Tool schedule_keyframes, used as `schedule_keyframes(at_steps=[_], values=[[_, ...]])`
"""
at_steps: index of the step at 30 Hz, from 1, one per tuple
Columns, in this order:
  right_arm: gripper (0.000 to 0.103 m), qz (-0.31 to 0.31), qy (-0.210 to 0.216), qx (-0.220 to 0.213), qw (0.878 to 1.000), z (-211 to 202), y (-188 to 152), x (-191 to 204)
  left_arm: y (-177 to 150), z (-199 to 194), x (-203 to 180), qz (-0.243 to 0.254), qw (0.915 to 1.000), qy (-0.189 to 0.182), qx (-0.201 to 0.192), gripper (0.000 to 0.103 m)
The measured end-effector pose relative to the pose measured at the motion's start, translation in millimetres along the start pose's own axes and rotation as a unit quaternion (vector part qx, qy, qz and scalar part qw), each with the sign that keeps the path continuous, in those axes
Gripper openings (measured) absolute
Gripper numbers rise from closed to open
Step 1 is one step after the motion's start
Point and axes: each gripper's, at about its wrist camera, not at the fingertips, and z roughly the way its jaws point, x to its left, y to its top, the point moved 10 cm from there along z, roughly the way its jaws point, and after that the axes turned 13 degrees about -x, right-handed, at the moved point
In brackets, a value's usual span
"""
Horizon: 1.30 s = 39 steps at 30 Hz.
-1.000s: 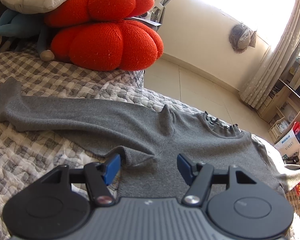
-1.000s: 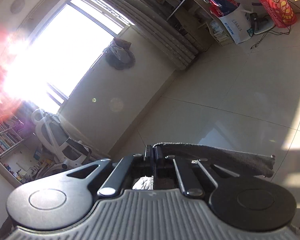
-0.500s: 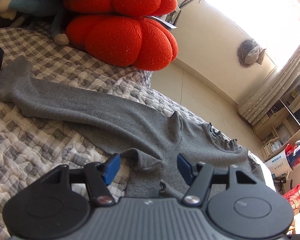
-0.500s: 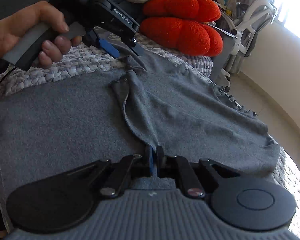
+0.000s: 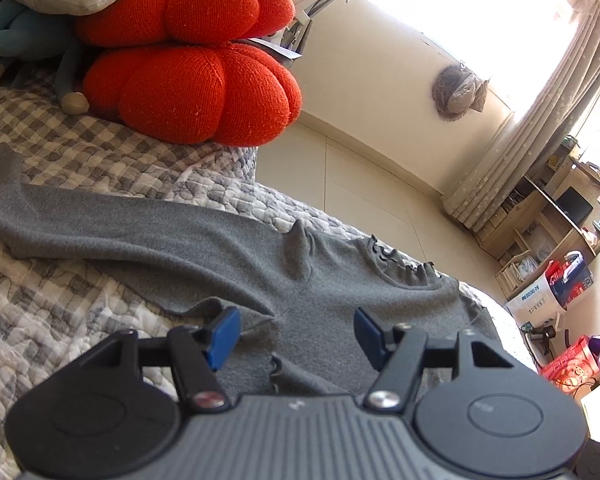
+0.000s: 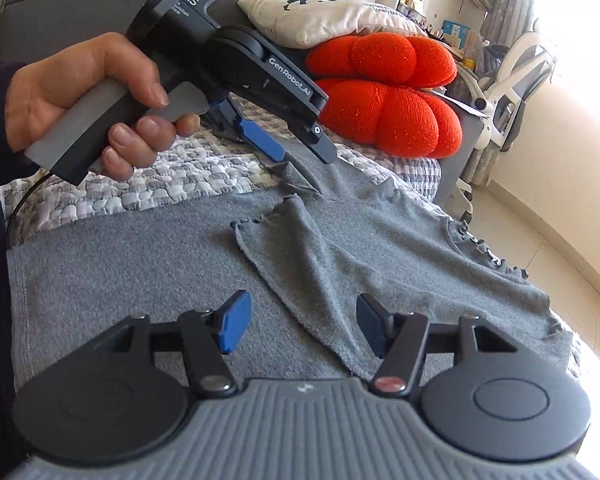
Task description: Fold clothes
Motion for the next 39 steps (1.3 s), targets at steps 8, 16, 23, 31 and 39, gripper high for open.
schedule_keyframes(at_steps=[8, 16, 23, 31, 39], values=[[0.0, -0.05, -0.071, 0.039, 0.995, 50, -5, 13, -5, 3, 1, 0.0, 0.9999, -0.004, 0.013, 0.064], [0.0, 0.067, -0.003, -0.046, 0.997, 0, 43, -1, -2, -4, -3, 0.0, 0.9993, -0.034, 0.017, 0.064], [0.055, 0.004, -0.024, 0.013, 1.0, 14, 4, 13, -31, 7, -18, 0.05, 0.9947, -0.049, 0.076, 0.064], [0.072, -0.017, -0.035, 0.008, 0.999, 33, 4, 23, -44, 17, -7, 0.02, 0.9943, -0.037, 0.097, 0.019], [0.001, -0.112, -0.085, 0.014, 0.99, 54, -3, 25, -16, -10, -12, -0.105, 0.987, -0.095, 0.076, 0.002]])
